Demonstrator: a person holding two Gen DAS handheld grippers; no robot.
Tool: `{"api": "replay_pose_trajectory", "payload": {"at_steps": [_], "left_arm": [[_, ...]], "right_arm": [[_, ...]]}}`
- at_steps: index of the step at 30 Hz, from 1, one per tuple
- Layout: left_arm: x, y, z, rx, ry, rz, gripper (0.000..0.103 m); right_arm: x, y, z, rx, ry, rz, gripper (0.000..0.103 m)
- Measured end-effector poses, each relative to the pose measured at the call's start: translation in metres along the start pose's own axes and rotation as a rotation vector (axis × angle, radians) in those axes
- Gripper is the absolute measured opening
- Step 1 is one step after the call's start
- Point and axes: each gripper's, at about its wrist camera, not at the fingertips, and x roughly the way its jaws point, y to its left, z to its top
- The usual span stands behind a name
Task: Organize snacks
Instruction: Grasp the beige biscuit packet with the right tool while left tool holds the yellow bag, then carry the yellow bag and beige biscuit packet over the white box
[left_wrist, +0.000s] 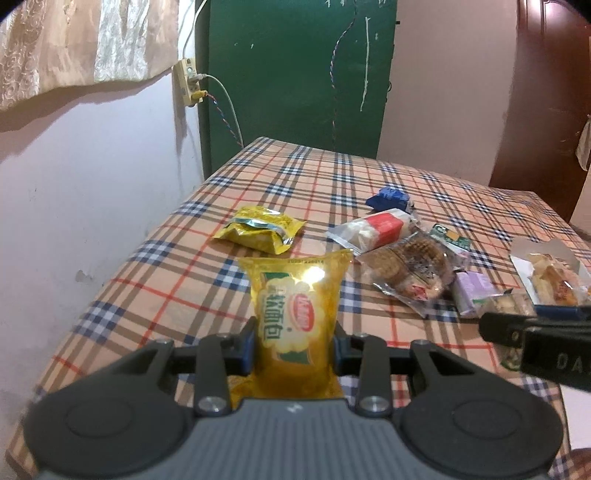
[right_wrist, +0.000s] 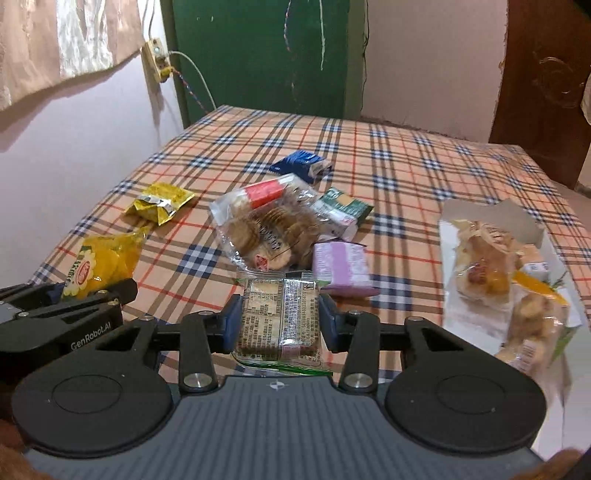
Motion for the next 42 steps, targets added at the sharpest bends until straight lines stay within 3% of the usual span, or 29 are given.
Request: {"api": "replay_pose_trajectory", "payload": {"at_steps": [23,42], "left_arm": [[-0.049,-0.040,-0.006,0.019,-0.017,-0.034,0.035],[-0.062,-0.087,-0.006,0.070,-0.005,-0.106,0.035]], "right_arm": [[-0.067,-0.043,-0.017,0.020,-0.077,-0.017,0.053],[-0.094,-0.075,-0.029,0.070,-0.106,-0.069,0.053]]}}
